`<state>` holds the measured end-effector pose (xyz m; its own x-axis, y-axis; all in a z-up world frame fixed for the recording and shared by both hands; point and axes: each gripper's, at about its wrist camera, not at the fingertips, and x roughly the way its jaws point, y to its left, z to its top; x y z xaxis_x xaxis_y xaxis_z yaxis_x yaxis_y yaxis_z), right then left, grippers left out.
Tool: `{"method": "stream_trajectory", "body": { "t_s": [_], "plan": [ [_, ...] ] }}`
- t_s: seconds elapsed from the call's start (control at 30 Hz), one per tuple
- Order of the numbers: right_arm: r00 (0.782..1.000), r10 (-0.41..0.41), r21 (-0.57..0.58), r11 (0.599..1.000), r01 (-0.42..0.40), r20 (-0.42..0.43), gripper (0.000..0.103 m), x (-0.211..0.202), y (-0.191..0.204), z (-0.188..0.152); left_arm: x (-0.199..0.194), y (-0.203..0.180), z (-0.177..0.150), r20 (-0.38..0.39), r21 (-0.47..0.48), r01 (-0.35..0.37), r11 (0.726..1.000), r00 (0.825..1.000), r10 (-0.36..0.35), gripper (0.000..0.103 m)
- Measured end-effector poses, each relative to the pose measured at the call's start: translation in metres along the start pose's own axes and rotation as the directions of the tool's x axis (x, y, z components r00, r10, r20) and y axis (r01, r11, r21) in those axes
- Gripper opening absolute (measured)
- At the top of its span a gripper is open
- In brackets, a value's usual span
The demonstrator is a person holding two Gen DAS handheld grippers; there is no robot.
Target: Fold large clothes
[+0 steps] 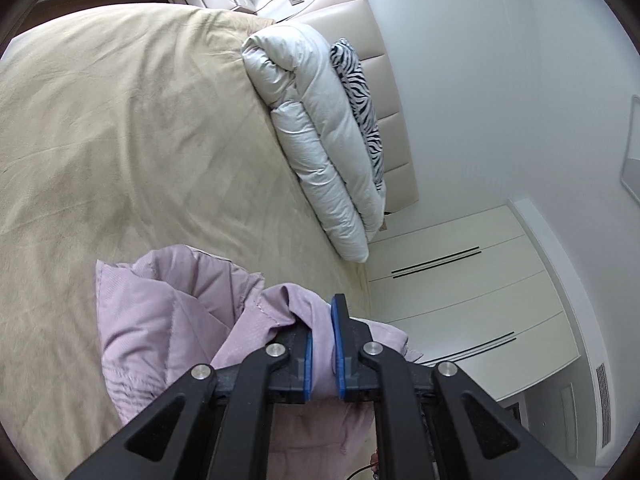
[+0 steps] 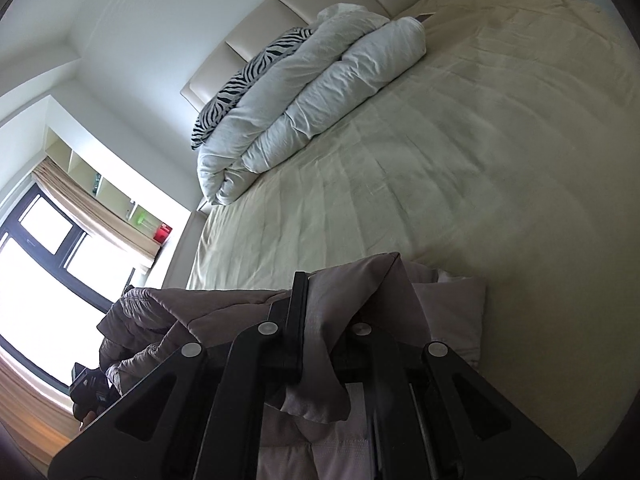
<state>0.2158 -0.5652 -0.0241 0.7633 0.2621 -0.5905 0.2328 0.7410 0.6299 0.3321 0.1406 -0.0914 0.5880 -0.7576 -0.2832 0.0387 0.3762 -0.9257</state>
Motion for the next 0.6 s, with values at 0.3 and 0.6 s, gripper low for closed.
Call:
{"method": "stream_trajectory", "body": {
  "t_s": [0.3, 0.6],
  "plan": [
    [0.989, -0.044, 0.084, 0.995, 0.057, -0.141, 0.013, 0.126, -0.054, -0.01, 0.041, 0.056, 0.007, -0.027, -0.087, -0.083, 0.993, 0.996, 0.081, 0.047],
    [0.989, 0.056, 0.144, 0.989, -0.036, -0.135, 0.028, 0.115, -0.067, -0.015, -0.001, 0.005, -0.011, 0.068, 0.063, -0.138, 0.988, 0.989, 0.134, 0.08]
  ]
}}
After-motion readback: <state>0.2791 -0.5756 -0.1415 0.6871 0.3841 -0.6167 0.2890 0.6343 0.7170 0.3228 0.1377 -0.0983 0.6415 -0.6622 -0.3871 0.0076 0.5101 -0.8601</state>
